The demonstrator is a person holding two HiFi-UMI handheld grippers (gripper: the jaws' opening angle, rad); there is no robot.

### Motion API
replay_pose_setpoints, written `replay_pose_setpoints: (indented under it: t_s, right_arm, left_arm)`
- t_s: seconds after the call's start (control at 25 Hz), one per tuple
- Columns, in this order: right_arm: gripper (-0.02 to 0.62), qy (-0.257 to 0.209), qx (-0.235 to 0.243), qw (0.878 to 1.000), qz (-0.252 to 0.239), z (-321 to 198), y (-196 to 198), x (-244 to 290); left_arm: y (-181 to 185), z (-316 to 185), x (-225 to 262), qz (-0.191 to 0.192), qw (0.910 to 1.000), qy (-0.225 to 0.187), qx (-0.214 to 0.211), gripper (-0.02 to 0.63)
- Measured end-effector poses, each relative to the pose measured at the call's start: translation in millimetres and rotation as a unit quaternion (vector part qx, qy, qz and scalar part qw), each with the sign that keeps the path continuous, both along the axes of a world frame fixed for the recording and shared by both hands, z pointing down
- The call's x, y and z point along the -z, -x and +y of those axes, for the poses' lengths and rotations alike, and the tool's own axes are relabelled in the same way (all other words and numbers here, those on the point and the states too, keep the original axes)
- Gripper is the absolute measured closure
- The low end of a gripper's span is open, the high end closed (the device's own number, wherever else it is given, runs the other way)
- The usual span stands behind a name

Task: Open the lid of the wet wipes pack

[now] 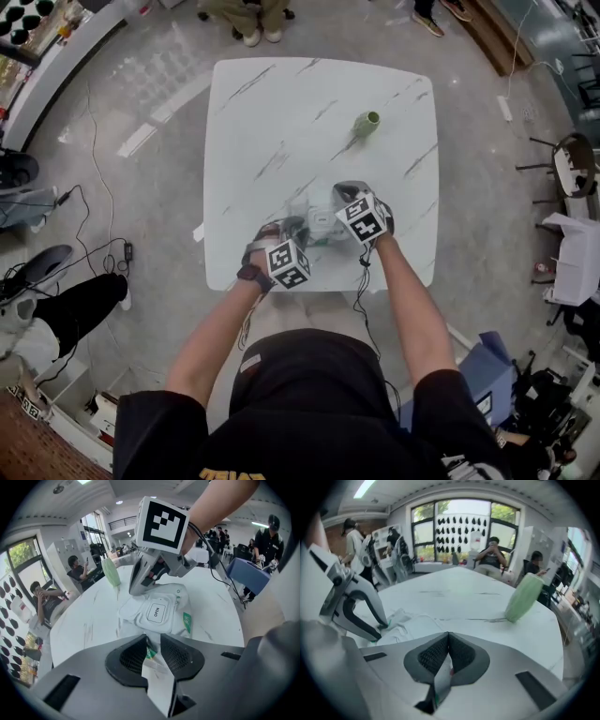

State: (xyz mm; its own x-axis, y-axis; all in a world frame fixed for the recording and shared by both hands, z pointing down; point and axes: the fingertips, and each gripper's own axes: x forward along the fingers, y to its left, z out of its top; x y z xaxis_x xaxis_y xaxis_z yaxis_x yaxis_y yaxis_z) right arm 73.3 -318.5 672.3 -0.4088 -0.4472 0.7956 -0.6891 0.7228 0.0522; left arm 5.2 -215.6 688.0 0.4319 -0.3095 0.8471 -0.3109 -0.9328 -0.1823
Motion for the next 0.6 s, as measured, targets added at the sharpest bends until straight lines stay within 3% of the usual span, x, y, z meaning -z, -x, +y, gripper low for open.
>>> replay_pose_setpoints:
  t_s: [0.12,0.2,0.32,0.6]
  right_arm:
    - [0.594,-0.037,-0.121,0.989,-0.076,9,-27,37]
    - [0.594,-0.053,-0.169,0.979,-0.105,30,-44,61]
    - [0.594,-0.077,-0.213,0.965,-0.128,63,-63,92]
    - [0.594,-0.162,-0.272,0.938,-0.143,120,-86,174]
  left_arm:
    - [14,4,23,0.003,0.9989,-0.044,0.017,0.515]
    - [24,11,49,0.026,0.9968,-0.057,0.050,0.522]
    - [41,17,87,0.060,0.9921,-0.075,0.081,0.546]
    - [66,16,177,0.142,0.9769,-0.129,0.094,0.588]
